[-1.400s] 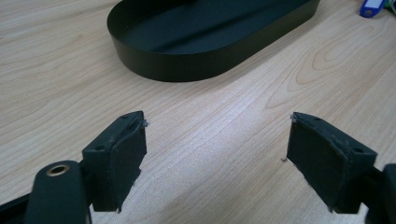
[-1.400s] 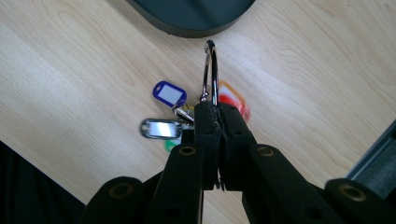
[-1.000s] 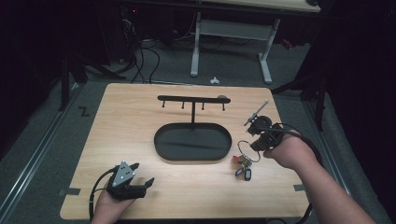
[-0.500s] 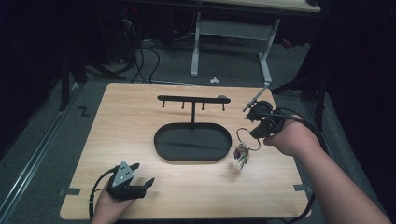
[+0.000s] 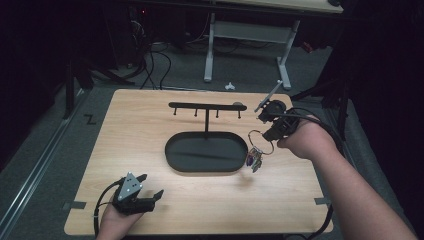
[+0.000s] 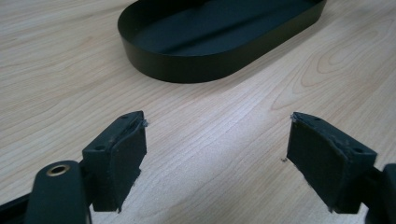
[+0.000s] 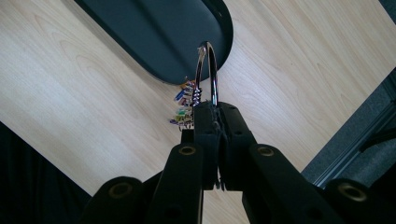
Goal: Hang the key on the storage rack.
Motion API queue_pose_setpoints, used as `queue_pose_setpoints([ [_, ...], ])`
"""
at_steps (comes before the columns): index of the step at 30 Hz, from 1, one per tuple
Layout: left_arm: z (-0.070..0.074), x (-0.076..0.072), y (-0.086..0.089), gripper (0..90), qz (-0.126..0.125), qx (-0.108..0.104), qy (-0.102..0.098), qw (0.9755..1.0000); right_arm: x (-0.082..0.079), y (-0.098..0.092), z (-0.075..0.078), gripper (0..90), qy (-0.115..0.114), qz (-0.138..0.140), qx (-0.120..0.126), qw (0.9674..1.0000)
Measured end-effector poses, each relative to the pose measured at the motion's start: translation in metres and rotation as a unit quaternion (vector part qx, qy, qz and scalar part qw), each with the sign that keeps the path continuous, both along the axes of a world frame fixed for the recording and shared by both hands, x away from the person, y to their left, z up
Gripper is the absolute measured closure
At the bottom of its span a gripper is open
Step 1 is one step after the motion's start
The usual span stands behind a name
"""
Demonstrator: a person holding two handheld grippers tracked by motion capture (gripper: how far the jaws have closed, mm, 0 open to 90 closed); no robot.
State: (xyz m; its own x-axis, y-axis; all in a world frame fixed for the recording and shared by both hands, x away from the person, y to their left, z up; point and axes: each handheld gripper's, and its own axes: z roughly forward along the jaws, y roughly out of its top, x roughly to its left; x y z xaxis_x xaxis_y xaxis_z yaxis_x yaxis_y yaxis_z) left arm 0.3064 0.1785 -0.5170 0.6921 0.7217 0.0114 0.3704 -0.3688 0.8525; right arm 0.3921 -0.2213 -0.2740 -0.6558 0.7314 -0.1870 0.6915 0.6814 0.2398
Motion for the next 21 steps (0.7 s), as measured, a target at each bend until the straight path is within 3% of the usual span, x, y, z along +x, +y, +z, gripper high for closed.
queue_pose_setpoints([
  [21, 0.0, -0.021, 0.032, 19.2, 0.05, 0.0, 0.0, 0.9988, 0.032, 0.022, -0.004, 87.6, -0.003, 0.019, 0.017, 0.9997],
])
